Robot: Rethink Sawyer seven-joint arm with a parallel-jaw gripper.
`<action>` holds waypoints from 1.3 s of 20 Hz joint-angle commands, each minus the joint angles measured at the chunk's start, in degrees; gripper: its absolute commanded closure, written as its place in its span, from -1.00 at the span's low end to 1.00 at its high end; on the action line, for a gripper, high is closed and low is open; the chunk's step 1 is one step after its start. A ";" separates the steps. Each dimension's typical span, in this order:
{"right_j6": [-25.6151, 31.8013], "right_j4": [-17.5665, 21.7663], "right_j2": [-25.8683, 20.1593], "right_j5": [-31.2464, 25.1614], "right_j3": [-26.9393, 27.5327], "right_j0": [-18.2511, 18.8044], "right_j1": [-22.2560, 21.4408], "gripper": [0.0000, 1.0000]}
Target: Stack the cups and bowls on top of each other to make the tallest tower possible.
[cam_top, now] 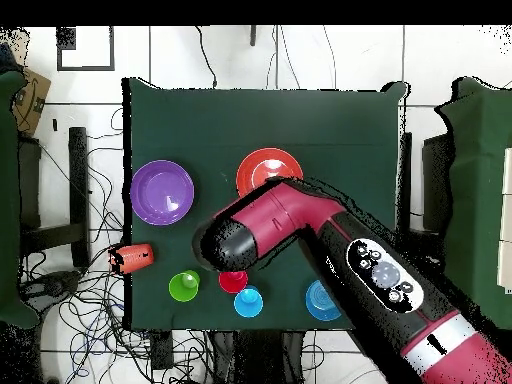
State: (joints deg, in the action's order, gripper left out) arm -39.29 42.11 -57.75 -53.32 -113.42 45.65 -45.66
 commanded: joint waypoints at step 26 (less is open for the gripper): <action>13.76 13.29 2.64 2.18 -5.71 -5.19 4.34 -1.00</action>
State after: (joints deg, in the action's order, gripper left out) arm -27.03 49.80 -59.84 -53.36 -116.03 41.51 -44.94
